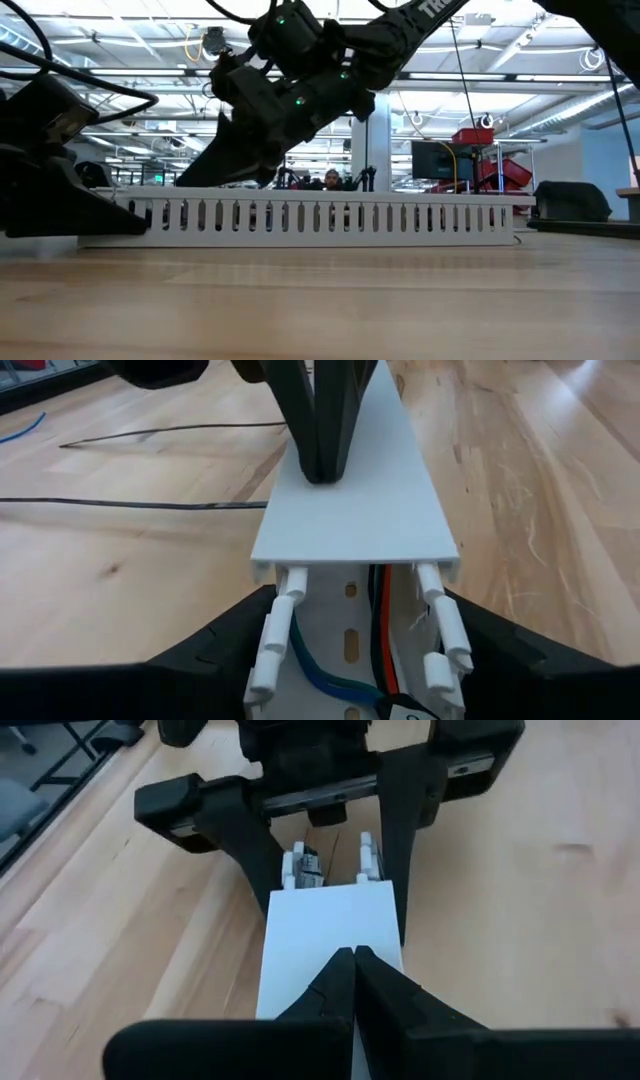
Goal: Ziptie cables
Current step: Close the white cable duct
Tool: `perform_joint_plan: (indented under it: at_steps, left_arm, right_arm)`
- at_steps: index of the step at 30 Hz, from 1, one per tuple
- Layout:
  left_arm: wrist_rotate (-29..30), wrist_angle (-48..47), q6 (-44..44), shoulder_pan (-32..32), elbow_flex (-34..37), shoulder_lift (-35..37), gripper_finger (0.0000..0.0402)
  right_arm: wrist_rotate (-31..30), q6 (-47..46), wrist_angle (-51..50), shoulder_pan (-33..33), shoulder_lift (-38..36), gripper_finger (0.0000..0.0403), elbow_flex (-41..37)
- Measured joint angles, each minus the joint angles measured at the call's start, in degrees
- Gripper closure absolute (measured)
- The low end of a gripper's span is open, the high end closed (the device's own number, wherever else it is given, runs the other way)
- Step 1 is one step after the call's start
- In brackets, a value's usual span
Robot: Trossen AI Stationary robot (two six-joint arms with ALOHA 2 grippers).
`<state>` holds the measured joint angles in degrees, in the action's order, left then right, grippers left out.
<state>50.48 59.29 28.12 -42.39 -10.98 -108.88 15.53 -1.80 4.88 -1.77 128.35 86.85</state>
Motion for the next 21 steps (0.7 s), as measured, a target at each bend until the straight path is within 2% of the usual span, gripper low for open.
perform_joint_plan:
  at_steps: [6, 11, 15, 21]
  left_arm:
    - [-0.5, 0.0, -0.1, 0.5, 0.0, 0.0, 0.017]
    - [-0.7, 0.0, 0.0, 0.6, 0.1, 0.0, 0.0167]
    - [-2.1, -0.9, 0.4, 0.7, 0.1, -0.1, 0.0137]
    - [-3.9, -3.7, 5.8, 3.1, 0.0, 0.0, 0.0095]
  right_arm:
    - [0.0, -0.8, 4.7, -0.4, 2.1, 0.0403, 0.0]
    - [-0.1, -1.1, 4.5, -0.5, 2.7, 0.0403, 0.0]
    - [0.1, -1.1, 5.8, -0.5, 2.7, 0.0403, 0.0]
    - [0.7, -1.5, 9.4, -0.9, 4.5, 0.0403, 0.0]
